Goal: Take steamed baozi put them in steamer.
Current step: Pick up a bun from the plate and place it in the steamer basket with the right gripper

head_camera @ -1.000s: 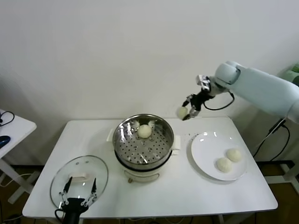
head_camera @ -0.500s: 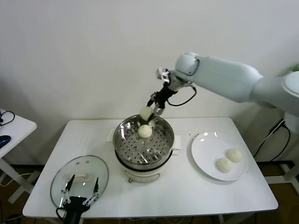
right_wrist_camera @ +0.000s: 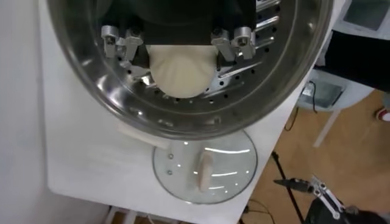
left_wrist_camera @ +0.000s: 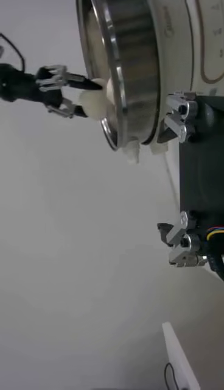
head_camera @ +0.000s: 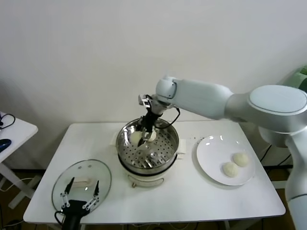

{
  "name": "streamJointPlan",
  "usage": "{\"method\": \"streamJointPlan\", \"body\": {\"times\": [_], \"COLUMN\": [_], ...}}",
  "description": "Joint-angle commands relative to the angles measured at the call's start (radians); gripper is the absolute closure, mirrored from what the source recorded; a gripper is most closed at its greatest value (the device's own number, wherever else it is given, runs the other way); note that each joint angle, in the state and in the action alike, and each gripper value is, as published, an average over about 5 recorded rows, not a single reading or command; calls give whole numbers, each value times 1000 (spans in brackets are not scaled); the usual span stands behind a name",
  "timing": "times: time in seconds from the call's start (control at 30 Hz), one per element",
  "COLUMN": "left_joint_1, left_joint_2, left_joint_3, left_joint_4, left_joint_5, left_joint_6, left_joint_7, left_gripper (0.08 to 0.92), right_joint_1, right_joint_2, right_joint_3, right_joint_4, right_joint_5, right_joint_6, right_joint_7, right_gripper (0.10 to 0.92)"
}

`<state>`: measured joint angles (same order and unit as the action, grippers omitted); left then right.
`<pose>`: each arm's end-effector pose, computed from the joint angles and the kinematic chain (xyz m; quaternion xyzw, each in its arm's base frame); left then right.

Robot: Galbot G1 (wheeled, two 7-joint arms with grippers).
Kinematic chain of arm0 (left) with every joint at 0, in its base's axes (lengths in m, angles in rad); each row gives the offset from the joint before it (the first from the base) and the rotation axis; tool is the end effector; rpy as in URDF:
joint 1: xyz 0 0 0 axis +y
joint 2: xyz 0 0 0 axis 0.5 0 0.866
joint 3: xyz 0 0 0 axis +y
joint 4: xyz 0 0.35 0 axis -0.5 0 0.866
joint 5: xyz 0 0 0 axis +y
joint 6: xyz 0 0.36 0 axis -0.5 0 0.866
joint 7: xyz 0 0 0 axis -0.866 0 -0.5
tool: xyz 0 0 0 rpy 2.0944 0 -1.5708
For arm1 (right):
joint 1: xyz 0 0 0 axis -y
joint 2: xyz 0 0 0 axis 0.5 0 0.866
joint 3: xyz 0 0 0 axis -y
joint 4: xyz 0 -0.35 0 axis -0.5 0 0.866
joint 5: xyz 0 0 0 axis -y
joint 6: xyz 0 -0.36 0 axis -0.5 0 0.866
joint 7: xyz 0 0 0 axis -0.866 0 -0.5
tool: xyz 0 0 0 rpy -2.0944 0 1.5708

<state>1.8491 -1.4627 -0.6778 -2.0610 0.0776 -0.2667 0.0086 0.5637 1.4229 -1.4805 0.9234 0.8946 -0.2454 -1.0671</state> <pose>0.0930 0.0680 -0.3467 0.0017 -0.9914 -0.1293 0.0204 0.6037 0.1742 -0.0964 0.6713 -0.5203 0.4197 0.3202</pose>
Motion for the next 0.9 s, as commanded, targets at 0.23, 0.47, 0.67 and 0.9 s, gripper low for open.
{"method": "streamJointPlan", "body": {"times": [0.23,0.47,0.67,0.9], "left_joint_1": [-9,-19,-24,-25], "left_joint_2": [-6,-17,-18,-21], "left_joint_3": [-6,-3,-4,-3], "left_joint_4": [-1,-1,-5,-5], "left_joint_5": [-2,4,9,8], "left_joint_6": [6,12,17,18], "left_joint_7": [1,3,4,3], "left_gripper": [177,177,177,177], "right_joint_1": [-61,-75,-77,-82], "right_joint_2": [42,60,67,65], "right_joint_3": [-4,0,0,3], "right_joint_4": [-36,-60,-66,-69], "right_joint_5": [-51,-71,-74,-86], "right_joint_6": [10,22,24,32], "right_joint_7": [6,9,8,15], "right_gripper": [313,313,303,226]}}
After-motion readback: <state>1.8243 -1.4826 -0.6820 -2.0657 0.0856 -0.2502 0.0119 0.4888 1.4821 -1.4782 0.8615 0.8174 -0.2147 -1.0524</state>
